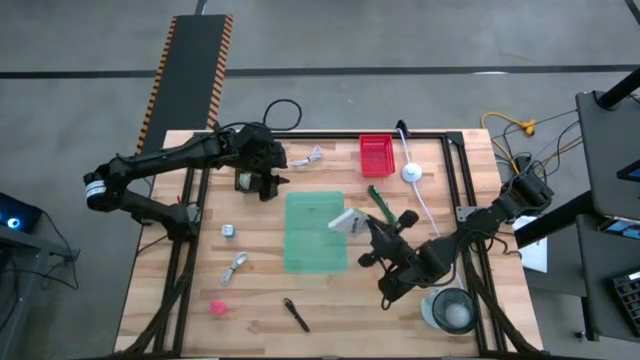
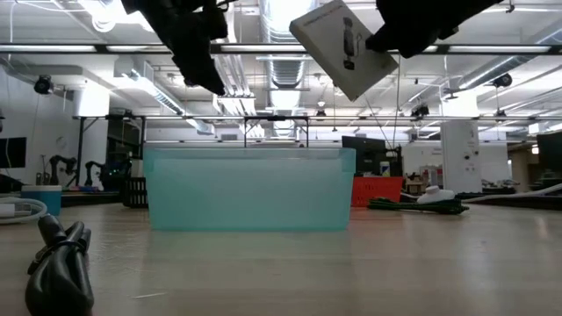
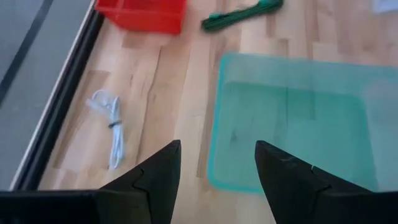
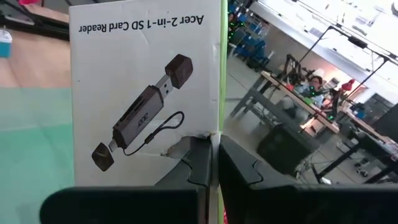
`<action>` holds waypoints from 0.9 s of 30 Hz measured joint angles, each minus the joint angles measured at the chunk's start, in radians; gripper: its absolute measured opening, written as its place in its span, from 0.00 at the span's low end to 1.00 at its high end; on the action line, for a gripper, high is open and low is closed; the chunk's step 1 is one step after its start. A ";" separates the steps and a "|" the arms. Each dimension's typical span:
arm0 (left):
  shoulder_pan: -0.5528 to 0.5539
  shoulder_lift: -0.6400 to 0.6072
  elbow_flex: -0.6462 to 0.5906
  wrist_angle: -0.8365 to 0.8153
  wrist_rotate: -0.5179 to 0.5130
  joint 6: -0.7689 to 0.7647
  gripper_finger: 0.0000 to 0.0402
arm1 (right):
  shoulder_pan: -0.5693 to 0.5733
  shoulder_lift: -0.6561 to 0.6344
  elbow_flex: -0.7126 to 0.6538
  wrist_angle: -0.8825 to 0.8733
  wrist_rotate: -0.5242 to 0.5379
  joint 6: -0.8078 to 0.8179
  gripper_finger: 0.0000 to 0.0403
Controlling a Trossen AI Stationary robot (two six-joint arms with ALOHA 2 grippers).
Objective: Pick and place items into bin
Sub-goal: Put the white card reader box into the black bin
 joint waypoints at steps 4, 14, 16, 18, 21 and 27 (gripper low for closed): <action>-0.006 0.058 0.000 0.079 0.144 -0.007 0.47 | -0.007 0.000 -0.009 -0.003 0.000 -0.001 0.02; -0.035 0.223 0.039 0.196 0.331 -0.027 0.47 | -0.011 0.000 -0.041 -0.030 -0.002 -0.005 0.02; -0.041 0.235 0.047 0.223 0.330 -0.028 0.47 | -0.011 0.000 -0.054 -0.031 -0.003 -0.018 0.02; -0.054 0.241 0.048 0.262 0.333 -0.029 0.47 | -0.015 0.000 -0.069 -0.031 -0.003 -0.022 0.02; -0.078 0.242 0.048 0.335 0.340 -0.029 0.47 | -0.029 0.000 -0.081 -0.039 -0.006 -0.032 0.02; -0.138 0.232 0.048 0.453 0.341 -0.026 0.47 | -0.058 0.000 -0.090 -0.044 -0.037 -0.045 0.02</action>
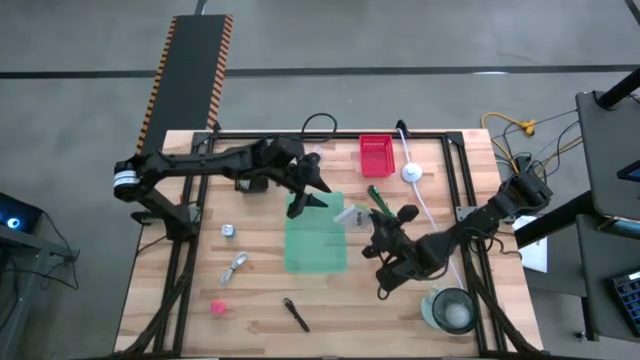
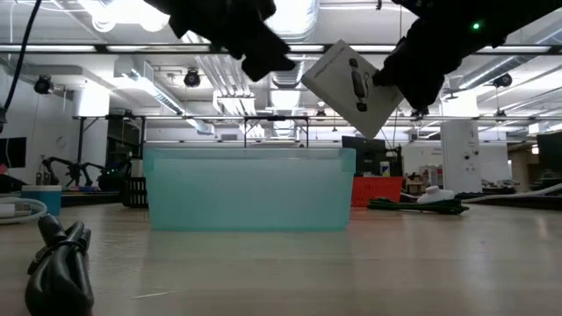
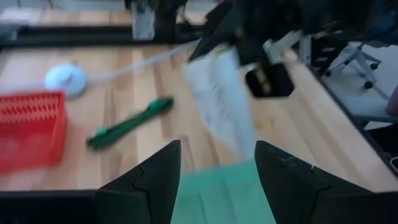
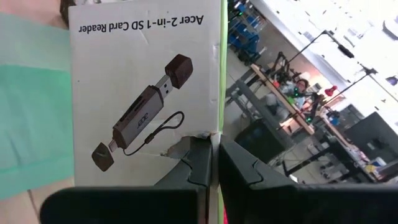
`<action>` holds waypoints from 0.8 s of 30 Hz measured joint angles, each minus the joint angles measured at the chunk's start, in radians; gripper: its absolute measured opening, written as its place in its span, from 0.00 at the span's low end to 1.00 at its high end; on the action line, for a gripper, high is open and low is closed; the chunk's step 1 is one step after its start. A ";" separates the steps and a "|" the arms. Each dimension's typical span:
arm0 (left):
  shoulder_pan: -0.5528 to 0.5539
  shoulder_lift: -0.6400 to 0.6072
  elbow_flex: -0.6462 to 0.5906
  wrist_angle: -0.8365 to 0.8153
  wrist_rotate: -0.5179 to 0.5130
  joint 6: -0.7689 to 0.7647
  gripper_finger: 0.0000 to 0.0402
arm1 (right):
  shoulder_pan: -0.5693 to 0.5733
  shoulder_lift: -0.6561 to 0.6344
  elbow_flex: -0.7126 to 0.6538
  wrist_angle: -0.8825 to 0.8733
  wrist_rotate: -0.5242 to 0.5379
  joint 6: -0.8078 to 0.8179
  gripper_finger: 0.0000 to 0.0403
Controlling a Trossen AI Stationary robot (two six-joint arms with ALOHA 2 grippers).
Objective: Pick and place items into bin
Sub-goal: Put the white card reader box into the black bin
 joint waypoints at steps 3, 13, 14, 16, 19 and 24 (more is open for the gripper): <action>-0.023 0.000 -0.002 0.049 -0.001 -0.001 0.47 | -0.009 0.000 0.000 0.000 -0.003 0.000 0.02; -0.035 0.011 -0.013 0.106 -0.169 -0.259 0.47 | -0.014 0.000 -0.001 -0.001 0.004 0.000 0.02; -0.036 0.014 -0.014 0.103 -0.169 -0.261 0.47 | -0.014 0.000 -0.001 -0.001 0.008 0.000 0.02; -0.046 0.036 -0.016 0.111 -0.169 -0.261 0.47 | -0.014 0.000 -0.002 -0.001 0.011 0.000 0.02; -0.052 0.061 -0.017 0.122 -0.169 -0.262 0.47 | -0.014 0.000 -0.004 -0.003 0.011 0.000 0.02; -0.055 0.087 -0.012 0.155 -0.168 -0.262 0.47 | -0.018 0.000 -0.010 -0.003 0.013 0.000 0.02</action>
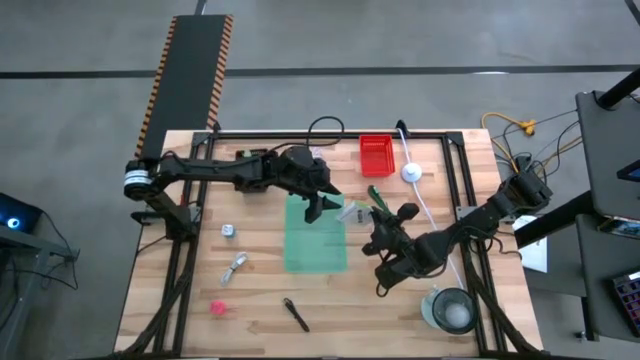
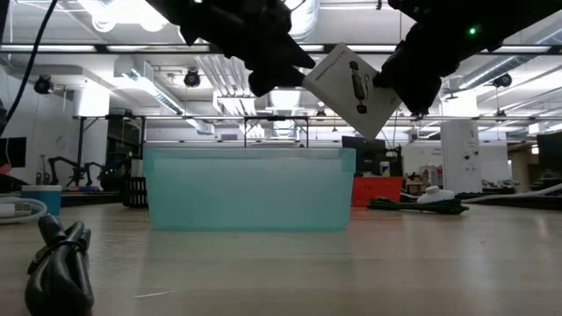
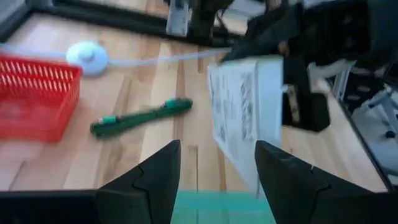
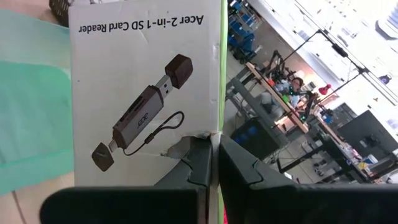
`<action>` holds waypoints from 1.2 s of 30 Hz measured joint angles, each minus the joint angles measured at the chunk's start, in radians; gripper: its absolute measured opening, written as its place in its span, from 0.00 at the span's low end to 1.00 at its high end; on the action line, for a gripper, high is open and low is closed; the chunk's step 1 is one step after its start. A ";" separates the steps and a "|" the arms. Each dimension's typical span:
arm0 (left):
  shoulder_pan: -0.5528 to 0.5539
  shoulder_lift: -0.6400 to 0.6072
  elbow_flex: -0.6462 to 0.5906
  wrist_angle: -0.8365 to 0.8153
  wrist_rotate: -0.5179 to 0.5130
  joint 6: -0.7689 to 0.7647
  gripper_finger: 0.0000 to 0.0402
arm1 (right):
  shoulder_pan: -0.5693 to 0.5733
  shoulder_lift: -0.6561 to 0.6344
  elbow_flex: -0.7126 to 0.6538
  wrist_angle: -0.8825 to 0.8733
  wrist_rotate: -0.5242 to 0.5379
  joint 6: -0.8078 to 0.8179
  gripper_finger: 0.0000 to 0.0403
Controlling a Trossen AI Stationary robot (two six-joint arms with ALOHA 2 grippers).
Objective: Pick and place items into bin
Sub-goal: Put the white card reader box into the black bin
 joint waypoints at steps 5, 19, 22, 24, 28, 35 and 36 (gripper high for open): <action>-0.007 0.006 0.001 0.010 0.003 0.000 0.47 | -0.007 0.000 -0.008 -0.005 0.000 -0.003 0.02; -0.032 0.091 0.009 0.115 0.006 0.000 0.47 | -0.022 -0.001 -0.012 -0.003 -0.001 0.000 0.02; -0.031 0.105 0.009 0.148 0.006 0.000 0.47 | -0.022 -0.001 -0.012 -0.003 -0.001 0.000 0.02; -0.031 0.106 0.007 0.164 0.006 0.000 0.47 | -0.022 -0.001 -0.012 -0.003 -0.001 0.000 0.02; -0.031 0.105 0.007 0.184 0.006 0.008 0.47 | -0.022 -0.001 -0.012 0.000 -0.001 0.000 0.02; -0.031 0.111 0.004 0.180 0.006 0.033 0.36 | -0.022 -0.001 -0.011 0.004 -0.001 -0.003 0.02; -0.031 0.113 0.004 0.179 0.007 0.034 0.33 | -0.022 -0.001 -0.009 0.006 -0.001 -0.003 0.02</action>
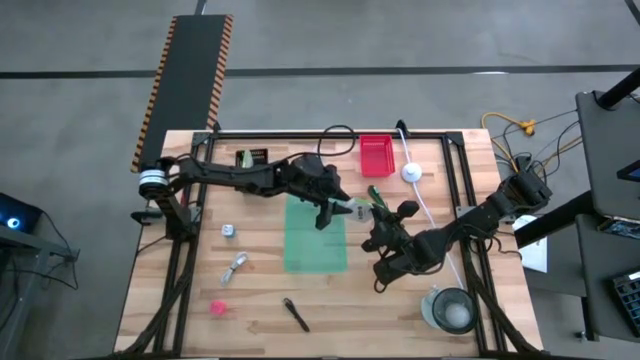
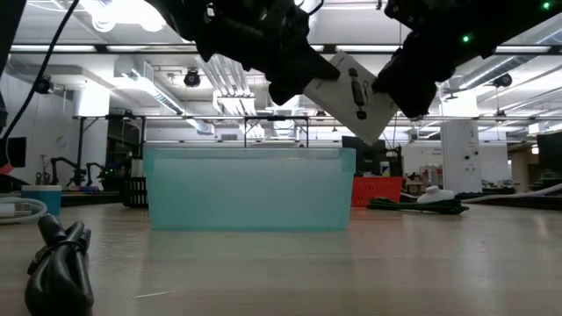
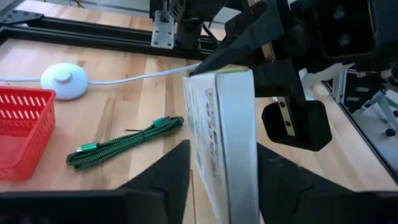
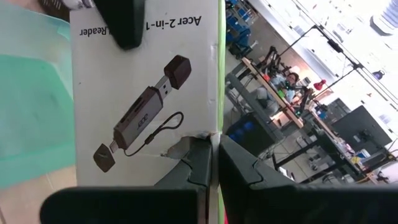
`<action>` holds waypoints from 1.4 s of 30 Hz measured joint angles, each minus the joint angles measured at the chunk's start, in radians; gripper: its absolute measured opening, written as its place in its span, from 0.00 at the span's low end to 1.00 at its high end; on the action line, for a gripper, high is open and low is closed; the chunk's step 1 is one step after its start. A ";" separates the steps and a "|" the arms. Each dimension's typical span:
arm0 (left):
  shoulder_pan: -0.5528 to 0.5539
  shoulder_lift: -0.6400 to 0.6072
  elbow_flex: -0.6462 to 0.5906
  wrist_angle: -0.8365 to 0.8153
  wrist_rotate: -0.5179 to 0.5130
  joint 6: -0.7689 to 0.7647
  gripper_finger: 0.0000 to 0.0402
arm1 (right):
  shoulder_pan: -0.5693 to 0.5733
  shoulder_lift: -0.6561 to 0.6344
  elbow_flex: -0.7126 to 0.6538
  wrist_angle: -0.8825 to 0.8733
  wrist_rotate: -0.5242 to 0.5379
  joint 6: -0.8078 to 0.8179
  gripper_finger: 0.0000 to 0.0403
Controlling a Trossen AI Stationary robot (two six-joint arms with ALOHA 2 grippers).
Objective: Pick and place items into bin
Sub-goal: Put the white card reader box into the black bin
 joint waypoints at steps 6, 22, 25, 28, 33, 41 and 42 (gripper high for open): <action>0.001 0.007 0.002 -0.002 -0.001 0.043 0.13 | 0.000 0.000 0.002 0.012 0.001 -0.005 0.02; 0.022 -0.021 0.005 -0.094 0.044 0.083 0.06 | 0.001 0.001 0.004 0.020 -0.006 0.004 0.20; 0.030 -0.038 0.005 -0.129 0.040 0.083 0.06 | 0.001 0.001 0.004 0.019 -0.002 0.004 0.26; 0.041 -0.063 0.004 -0.203 0.017 0.102 0.06 | 0.001 0.000 0.004 0.018 0.008 0.003 0.30; 0.061 -0.138 0.003 -0.320 -0.116 0.105 0.06 | 0.000 0.000 0.004 0.018 0.007 -0.004 0.34; 0.087 -0.293 0.032 -0.576 -0.339 0.022 0.06 | 0.000 -0.001 0.004 0.018 0.006 -0.032 0.32; 0.092 -0.312 0.037 -0.600 -0.361 0.003 0.06 | 0.000 -0.002 0.004 0.019 0.006 -0.034 0.31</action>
